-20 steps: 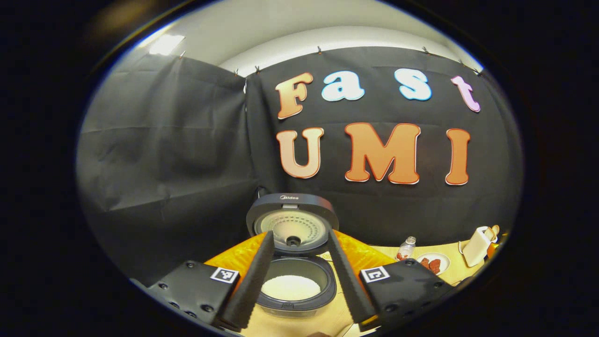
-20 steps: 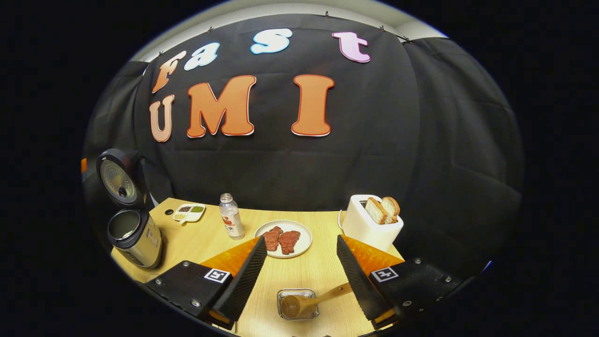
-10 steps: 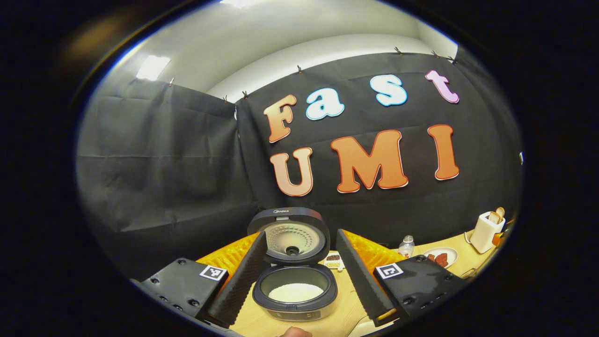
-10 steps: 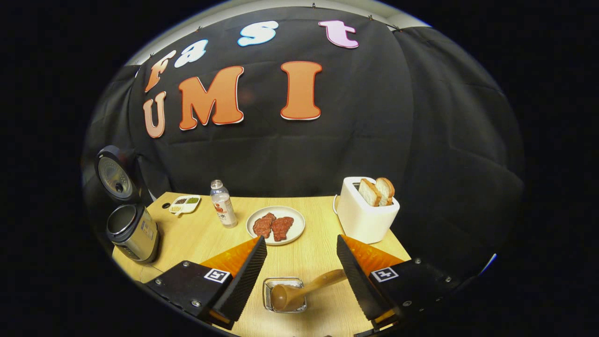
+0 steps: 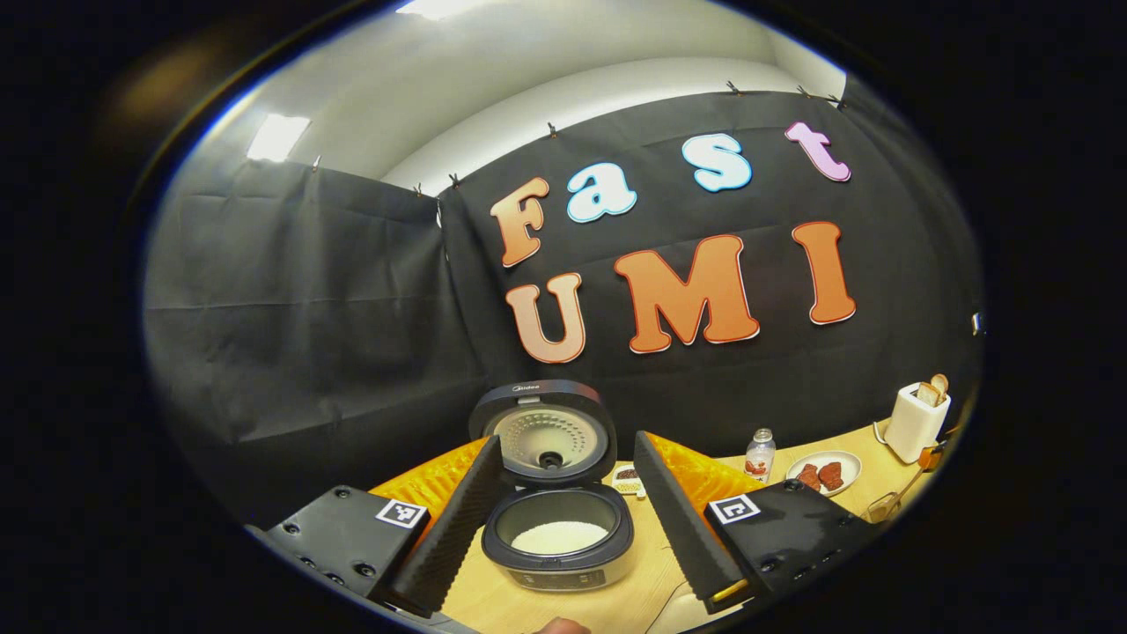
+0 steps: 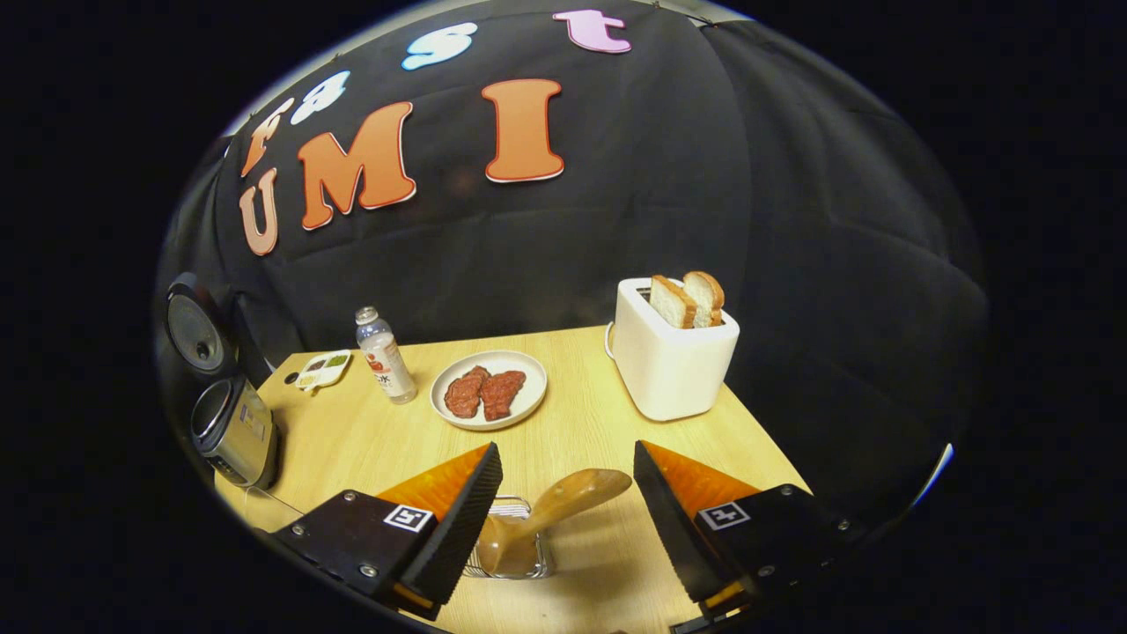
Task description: Close the left gripper, press the button to open the rice cooker; take a wooden spoon from the chopstick holder with the right hand, scoop a spoonful of rice and pour it into the rice cooker, then put the wooden spoon back into the chopstick holder.
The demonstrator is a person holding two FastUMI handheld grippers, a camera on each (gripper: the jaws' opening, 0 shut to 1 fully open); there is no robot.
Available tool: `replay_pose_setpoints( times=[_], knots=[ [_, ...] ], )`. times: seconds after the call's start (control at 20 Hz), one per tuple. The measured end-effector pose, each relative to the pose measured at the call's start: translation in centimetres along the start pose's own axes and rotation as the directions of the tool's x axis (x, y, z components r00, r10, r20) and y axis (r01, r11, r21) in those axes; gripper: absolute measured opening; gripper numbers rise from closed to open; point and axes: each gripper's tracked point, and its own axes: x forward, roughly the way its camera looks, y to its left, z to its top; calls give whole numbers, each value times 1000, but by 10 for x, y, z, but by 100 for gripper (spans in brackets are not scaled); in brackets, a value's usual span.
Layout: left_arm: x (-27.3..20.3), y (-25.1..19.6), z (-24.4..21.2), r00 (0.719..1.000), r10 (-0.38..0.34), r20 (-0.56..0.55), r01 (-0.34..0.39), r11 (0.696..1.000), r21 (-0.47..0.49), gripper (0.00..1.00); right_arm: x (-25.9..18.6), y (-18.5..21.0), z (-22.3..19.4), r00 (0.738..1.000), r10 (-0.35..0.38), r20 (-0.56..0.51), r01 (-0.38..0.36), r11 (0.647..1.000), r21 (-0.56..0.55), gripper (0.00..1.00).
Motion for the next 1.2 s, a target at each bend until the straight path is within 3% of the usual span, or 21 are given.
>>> replay_pose_setpoints(
  times=[0.1, 0.25, 0.45, 0.8, 1.2],
  knots=[
    [-3, 1, 3, 1000, 10, 1, -10, 1000, 15, 97, 3, 2, 6, 999, 9, 34, -11, 999, 48, 94],
    [-9, -2, 3, 1000, 8, 0, -8, 1000, 18, 97, 16, 2, -21, 999, 23, -37, -20, 996, 84, 94],
    [-15, -6, 5, 1000, -7, 1, 6, 999, 33, 97, 34, 20, -39, 991, 94, -91, -77, 982, 171, 91],
    [-17, 0, 0, 1000, -7, -10, 7, 999, 38, 100, 45, 32, -37, 988, 126, -91, -98, 958, 271, 32],
    [-11, 10, -11, 1000, 11, -22, -11, 1000, -3, 100, 31, 47, -39, 985, 135, -112, -100, 957, 271, 17]
  ],
)
